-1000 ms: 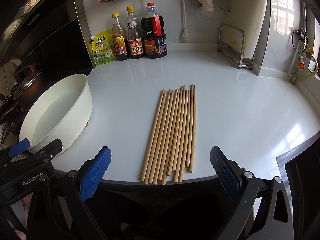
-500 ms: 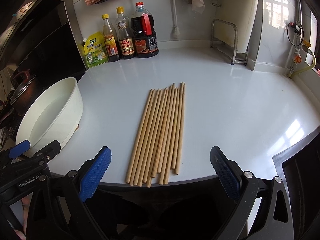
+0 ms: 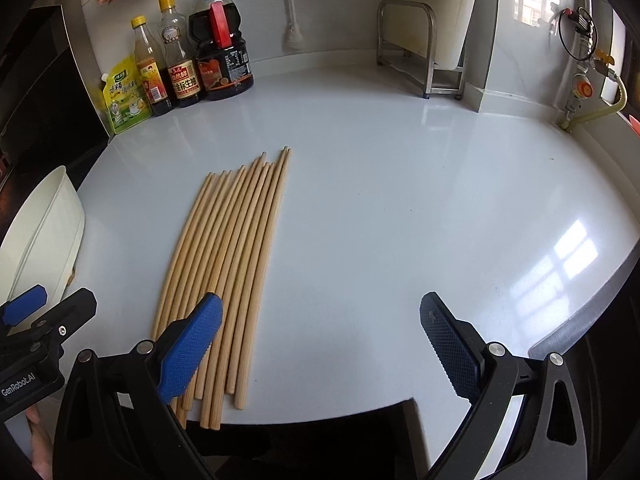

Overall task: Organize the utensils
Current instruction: 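Close the left tool on one wooden chopstick while the right tool grasps another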

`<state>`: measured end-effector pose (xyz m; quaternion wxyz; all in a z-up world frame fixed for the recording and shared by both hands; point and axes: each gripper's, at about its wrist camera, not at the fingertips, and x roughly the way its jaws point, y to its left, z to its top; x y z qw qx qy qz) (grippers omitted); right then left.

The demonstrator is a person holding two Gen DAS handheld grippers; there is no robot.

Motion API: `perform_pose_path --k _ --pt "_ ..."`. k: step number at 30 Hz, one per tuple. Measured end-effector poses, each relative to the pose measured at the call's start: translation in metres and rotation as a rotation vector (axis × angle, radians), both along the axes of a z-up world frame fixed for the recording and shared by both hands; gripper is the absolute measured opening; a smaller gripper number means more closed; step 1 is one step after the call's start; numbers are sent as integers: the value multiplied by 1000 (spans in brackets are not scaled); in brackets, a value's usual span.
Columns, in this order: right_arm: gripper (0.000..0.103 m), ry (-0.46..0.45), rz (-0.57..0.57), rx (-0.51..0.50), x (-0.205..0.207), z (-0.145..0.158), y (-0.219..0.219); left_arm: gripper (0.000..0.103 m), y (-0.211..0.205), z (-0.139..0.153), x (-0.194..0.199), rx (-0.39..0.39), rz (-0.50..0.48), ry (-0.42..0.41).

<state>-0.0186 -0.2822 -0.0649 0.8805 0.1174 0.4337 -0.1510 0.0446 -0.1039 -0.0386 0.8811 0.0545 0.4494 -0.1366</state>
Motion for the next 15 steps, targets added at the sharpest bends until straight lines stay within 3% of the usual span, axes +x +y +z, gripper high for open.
perform_pose_path --k 15 --pt "95 77 16 -100 32 -23 -4 97 -8 -26 20 35 21 38"
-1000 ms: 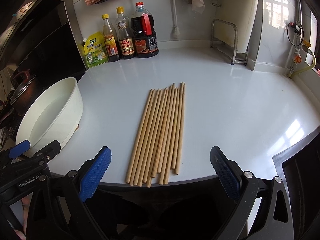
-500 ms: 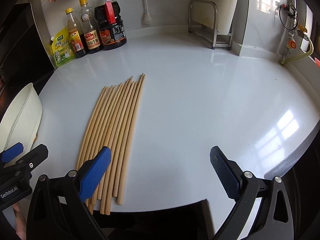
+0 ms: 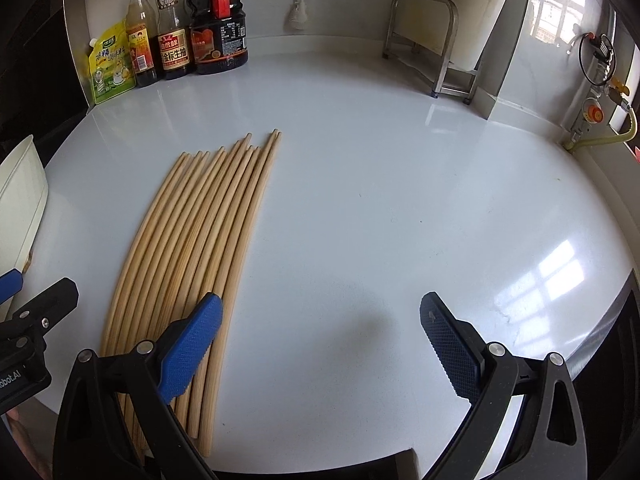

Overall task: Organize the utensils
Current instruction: 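Close the left tool on one wooden chopstick while the right tool grasps another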

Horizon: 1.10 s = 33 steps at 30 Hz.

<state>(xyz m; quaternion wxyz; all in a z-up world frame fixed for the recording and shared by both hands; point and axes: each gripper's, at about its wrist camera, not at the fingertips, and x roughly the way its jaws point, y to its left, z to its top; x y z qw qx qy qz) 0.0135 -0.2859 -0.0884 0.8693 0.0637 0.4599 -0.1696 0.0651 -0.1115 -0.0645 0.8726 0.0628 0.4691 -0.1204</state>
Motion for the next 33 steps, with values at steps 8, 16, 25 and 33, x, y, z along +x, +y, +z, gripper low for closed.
perform_pose_path --k 8,16,25,33 --pt "95 5 27 5 1 -1 0 97 -4 -4 3 11 -3 6" --pt "94 15 42 -12 -4 -2 -2 97 -9 -8 2 15 -10 14" --pt "95 17 8 -3 -9 -8 -19 97 -17 -11 -1 16 -26 15" --pt "94 8 0 6 -12 -9 -26 97 -26 -17 0 40 -42 28"
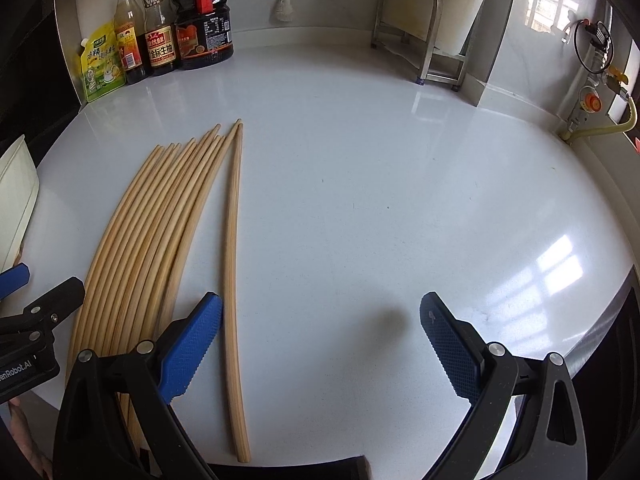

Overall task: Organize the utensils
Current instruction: 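Close the left tool on one wooden chopstick while the right tool grasps another, then carry both held chopsticks over the white basin with both tools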

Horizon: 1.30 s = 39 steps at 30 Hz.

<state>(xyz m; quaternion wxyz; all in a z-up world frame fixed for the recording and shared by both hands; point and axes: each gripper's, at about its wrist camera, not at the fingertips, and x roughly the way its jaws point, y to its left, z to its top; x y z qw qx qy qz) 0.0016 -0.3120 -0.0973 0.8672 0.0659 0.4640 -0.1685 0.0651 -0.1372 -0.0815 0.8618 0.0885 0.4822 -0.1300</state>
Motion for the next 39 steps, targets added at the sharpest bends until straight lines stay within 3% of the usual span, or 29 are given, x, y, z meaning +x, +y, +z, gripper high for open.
perform_pose_path --k 14,18,21,22,23,28,29,31,33,39 --pt "94 -19 32 -24 6 1 6 98 -2 -6 5 47 12 -4" --pt "94 -36 56 -71 13 2 9 97 -3 -6 12 28 24 0" --pt "92 -50 76 -85 19 2 12 91 -2 -6 16 0 20 6" --pt "89 -59 87 -84 20 2 13 87 -3 -5 16 -9 15 9" --pt "80 -68 98 -77 21 2 14 84 -4 -5 16 -16 10 12" --pt "48 -82 129 -21 24 5 16 53 -9 0 12 -25 -14 11" --pt "38 -83 140 -15 24 6 18 48 -10 1 11 -27 -21 10" --pt "26 -85 151 -15 23 6 21 22 -12 3 8 -33 -38 15" --pt "6 -82 157 -19 23 6 23 8 -13 3 6 -46 -54 30" --pt "6 -101 113 101 17 6 10 8 -8 5 7 -98 -59 72"
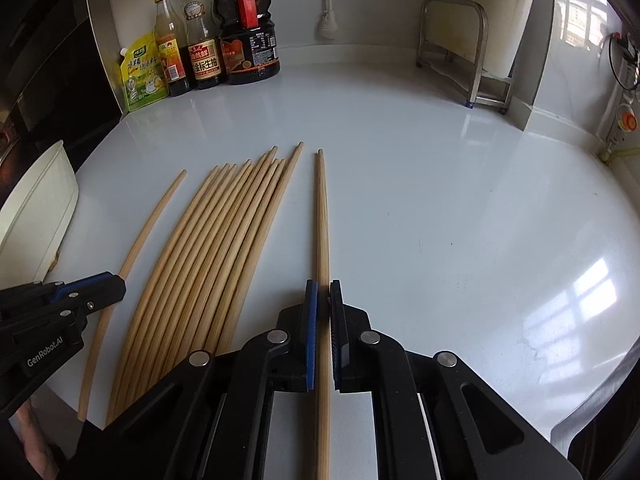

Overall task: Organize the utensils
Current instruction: 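Carry both held chopsticks over the white basin with both tools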

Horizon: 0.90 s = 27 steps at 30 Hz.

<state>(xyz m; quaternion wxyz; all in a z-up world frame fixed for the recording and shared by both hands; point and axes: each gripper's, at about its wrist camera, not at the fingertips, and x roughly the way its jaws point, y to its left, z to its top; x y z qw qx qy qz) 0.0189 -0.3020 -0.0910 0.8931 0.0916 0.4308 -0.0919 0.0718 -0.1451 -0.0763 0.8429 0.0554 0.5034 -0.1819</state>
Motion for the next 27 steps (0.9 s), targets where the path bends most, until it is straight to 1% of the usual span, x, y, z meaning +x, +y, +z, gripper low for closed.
perform_pose_path --k 2,7,10,15,18,20,24,27 --pt "6 -8 -13 35 -4 1 -3 8 1 5 -2 -6 -5 -7" --pt "6 -40 -26 66 -14 12 -1 8 6 19 -10 -22 -15 -20" --pt "6 -70 -19 75 -19 24 4 8 14 30 -15 -35 -13 -37" --pt "6 -133 20 117 -22 50 24 8 34 60 -23 -80 -1 -82" --pt "6 -173 68 136 -18 67 44 8 50 81 -25 -105 9 -114" --pt "6 -195 107 152 -12 78 62 8 65 94 -24 -108 32 -142" --pt "6 -229 192 169 8 96 104 8 106 116 -19 -106 93 -200" --pt "6 -230 257 198 29 102 141 8 142 127 -11 -101 149 -233"
